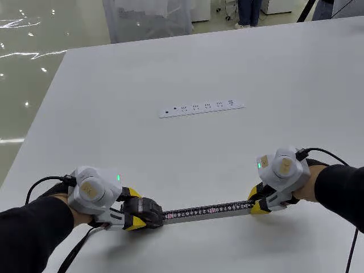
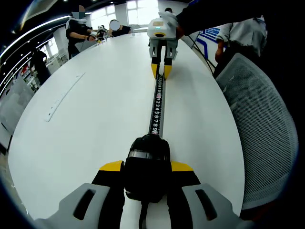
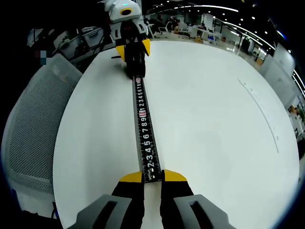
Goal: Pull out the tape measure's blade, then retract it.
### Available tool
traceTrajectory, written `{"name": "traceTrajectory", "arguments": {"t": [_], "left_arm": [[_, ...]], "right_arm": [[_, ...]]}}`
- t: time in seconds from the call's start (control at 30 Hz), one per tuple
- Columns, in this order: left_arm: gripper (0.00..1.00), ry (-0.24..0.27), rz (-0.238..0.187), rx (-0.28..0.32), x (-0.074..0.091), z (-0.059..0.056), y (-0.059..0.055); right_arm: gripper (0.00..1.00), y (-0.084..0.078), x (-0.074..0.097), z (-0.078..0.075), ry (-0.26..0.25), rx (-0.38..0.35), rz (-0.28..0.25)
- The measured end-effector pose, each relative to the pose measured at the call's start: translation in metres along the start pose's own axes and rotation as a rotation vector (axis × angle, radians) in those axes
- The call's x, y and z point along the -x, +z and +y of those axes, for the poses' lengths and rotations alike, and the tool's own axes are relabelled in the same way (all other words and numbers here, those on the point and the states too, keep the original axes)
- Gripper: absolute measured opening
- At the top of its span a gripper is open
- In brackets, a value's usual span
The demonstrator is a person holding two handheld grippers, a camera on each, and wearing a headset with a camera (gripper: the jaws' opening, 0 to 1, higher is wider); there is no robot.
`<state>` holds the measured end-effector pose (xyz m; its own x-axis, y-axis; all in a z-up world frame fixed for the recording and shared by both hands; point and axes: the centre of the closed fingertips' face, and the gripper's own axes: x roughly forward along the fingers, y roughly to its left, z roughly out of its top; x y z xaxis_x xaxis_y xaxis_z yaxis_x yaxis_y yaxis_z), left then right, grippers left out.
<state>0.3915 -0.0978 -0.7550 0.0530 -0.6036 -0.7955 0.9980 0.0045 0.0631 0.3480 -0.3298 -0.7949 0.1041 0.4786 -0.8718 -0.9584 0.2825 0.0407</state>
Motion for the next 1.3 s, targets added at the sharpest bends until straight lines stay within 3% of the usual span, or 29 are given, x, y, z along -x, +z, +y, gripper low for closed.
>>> {"name": "traceTrajectory", "arguments": {"t": [1.3], "left_arm": [[0.28,-0.002,0.008,-0.008,0.000,0.000,0.000]], "right_arm": [[0.08,-0.013,0.007,-0.004,-0.002,-0.007,0.005]]}}
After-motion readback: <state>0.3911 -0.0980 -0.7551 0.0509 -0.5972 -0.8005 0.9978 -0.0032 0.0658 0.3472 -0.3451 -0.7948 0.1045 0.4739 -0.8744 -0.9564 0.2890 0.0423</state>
